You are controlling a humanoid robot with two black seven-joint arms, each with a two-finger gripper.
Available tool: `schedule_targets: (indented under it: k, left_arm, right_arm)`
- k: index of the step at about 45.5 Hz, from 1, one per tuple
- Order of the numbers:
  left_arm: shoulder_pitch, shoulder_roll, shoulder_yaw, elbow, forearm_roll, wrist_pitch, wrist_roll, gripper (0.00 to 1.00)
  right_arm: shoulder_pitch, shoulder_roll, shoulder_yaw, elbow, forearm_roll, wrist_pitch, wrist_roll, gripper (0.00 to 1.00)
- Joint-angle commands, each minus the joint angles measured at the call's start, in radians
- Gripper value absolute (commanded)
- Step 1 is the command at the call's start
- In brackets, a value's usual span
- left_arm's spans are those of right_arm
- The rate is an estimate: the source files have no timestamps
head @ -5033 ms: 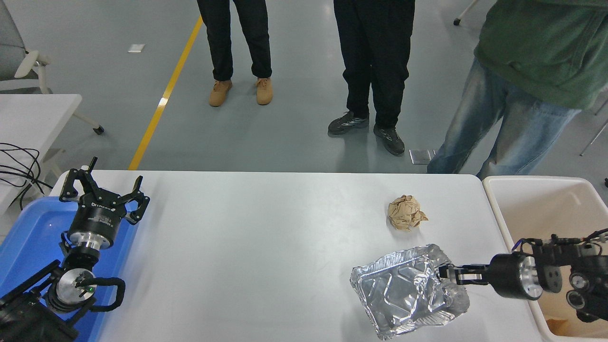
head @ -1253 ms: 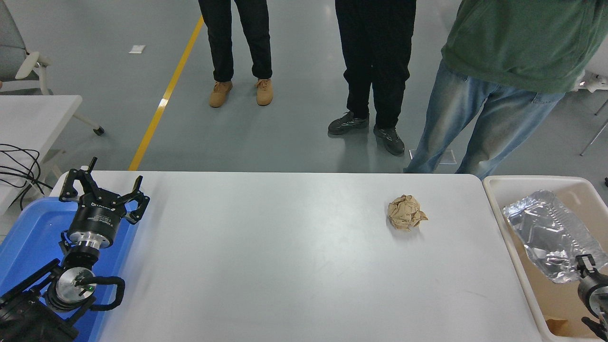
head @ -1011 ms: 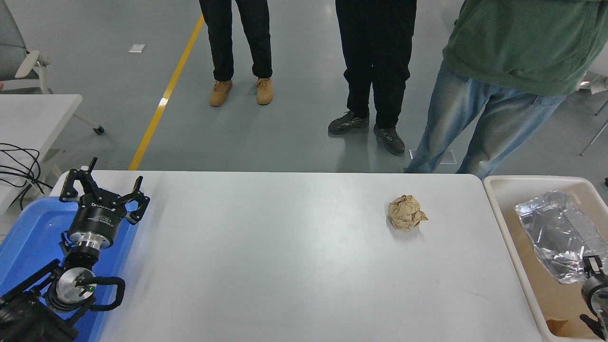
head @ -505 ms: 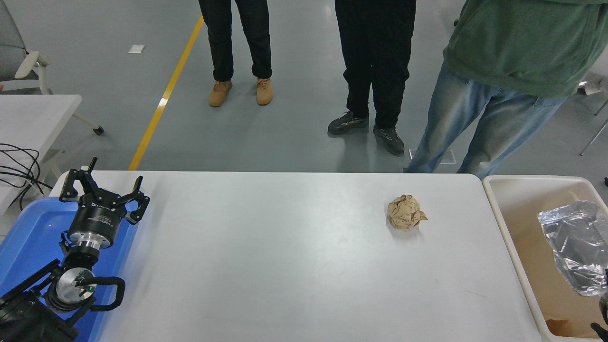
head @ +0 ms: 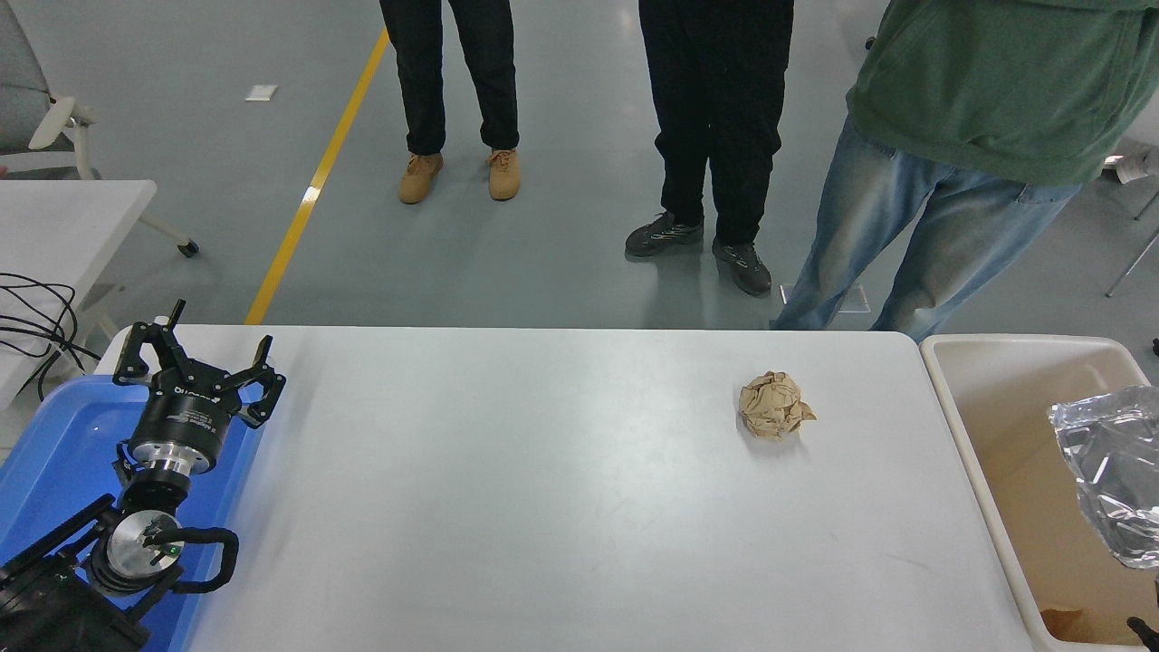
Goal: Clean the table surface
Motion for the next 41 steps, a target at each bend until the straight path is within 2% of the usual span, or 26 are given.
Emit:
schedule_targets:
  k: [1, 22, 30, 41]
  left_arm:
    - [0.000, 0.000, 0.000, 0.001, 0.000, 0.000, 0.000, 0.99]
    - [0.000, 0.000, 0.000, -0.001, 0.000, 0.000, 0.000, 0.99]
    - [0.000, 0.000, 0.000, 0.001, 0.000, 0.000, 0.000, 0.99]
    - [0.000, 0.000, 0.000, 0.001, 0.000, 0.000, 0.000, 0.99]
  right_arm:
    - [0.001, 0.001, -0.009, 0.003, -0.001, -0.031, 0.003, 0.99]
    - [0.016, -0.011, -0.006, 0.004, -0.001, -0.003, -0.001, 0.99]
    - [0.019, -0.054, 0.009, 0.006, 0.000, 0.060, 0.002, 0.99]
    - [0.099, -0.099, 0.052, 0.003, 0.002, 0.143, 0.006, 0.98]
